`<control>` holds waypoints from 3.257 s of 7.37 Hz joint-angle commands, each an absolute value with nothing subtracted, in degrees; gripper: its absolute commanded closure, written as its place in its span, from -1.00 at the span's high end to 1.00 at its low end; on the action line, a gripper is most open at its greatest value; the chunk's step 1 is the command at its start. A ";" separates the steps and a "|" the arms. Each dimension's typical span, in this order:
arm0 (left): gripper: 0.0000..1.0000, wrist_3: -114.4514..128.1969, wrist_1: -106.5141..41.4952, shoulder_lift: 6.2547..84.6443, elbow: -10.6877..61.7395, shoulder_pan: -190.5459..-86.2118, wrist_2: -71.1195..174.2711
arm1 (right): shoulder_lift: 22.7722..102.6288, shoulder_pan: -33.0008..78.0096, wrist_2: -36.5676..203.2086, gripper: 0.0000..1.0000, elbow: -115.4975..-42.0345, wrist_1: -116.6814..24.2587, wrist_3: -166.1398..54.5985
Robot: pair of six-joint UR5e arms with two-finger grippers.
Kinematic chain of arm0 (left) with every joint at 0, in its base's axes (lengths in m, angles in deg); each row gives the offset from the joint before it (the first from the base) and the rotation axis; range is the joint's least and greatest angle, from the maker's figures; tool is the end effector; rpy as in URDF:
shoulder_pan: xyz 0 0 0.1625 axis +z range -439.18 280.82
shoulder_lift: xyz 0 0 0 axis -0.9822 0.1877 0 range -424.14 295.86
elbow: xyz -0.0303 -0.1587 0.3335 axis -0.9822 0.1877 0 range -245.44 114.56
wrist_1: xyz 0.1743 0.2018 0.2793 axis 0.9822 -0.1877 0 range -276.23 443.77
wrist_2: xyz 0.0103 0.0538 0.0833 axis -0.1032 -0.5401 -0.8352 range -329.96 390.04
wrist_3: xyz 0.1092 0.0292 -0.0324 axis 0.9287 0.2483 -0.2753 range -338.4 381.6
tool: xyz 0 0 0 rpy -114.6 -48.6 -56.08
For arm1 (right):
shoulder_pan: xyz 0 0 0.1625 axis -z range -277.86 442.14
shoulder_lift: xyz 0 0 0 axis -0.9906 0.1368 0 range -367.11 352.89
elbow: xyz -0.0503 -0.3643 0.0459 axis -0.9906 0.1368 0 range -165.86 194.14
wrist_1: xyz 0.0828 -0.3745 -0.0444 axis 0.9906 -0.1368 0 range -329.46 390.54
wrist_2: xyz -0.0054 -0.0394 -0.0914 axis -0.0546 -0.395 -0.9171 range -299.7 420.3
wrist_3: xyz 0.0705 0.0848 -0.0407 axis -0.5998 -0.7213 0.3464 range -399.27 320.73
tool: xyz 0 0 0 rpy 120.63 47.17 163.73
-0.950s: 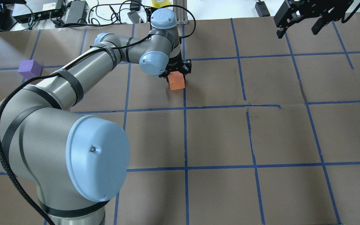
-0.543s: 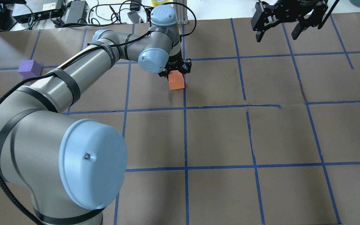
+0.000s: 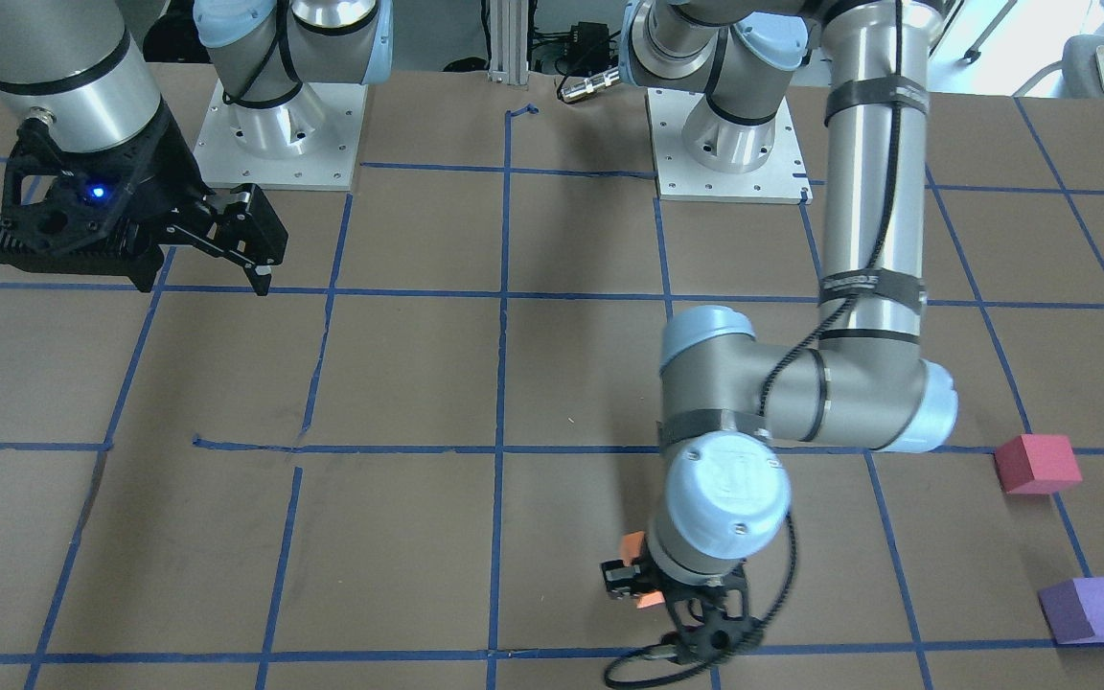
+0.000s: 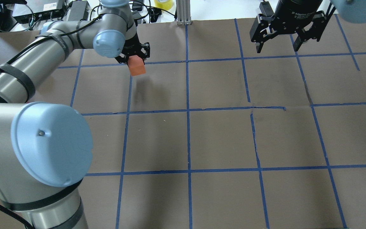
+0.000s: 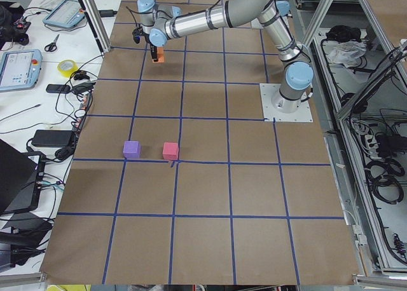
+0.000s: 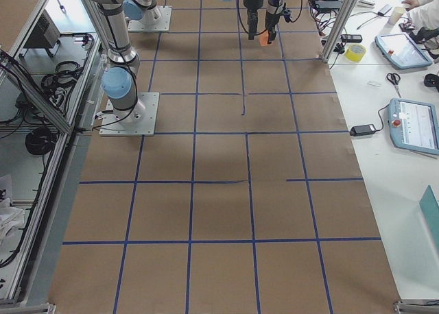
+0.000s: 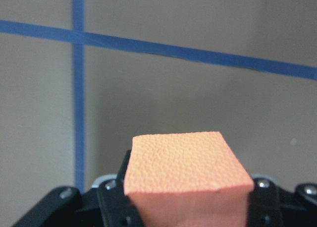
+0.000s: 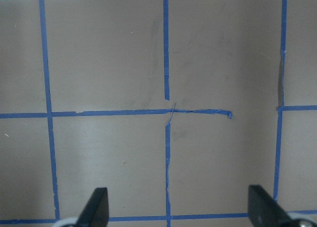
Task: Arrange blocks in a line
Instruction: 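Carry the orange cube with the left gripper between the purple and pink cubes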
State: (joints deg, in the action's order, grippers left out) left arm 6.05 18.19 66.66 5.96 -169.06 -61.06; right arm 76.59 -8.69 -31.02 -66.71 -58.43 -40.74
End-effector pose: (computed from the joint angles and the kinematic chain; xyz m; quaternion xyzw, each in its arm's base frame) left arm -0.1296 -0.6821 0.1924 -0.1365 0.9904 -0.0204 0.0070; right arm 0.1379 -0.5040 0.4346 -0.0058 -0.9998 0.0160 0.0112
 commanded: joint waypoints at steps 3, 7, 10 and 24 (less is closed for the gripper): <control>-1.00 35.47 17.77 64.44 6.45 -150.07 -60.66 | 76.57 -8.74 -31.81 1.00 -66.98 -58.41 -40.68; -1.00 54.82 18.47 66.98 5.66 -138.01 -61.89 | 76.56 -8.74 -31.47 1.00 -67.33 -58.41 -40.85; -1.00 59.31 17.85 66.72 7.94 -136.40 -62.07 | 76.56 -8.66 -31.28 1.00 -67.42 -58.41 -41.11; -1.00 59.40 21.46 70.24 7.86 -134.64 -60.93 | 76.48 -8.66 -31.72 1.00 -68.04 -58.41 -40.59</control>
State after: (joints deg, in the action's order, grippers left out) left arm 59.66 21.41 70.39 7.93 -134.68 -61.34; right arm 76.55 -8.66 -31.77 -68.01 -58.44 -40.60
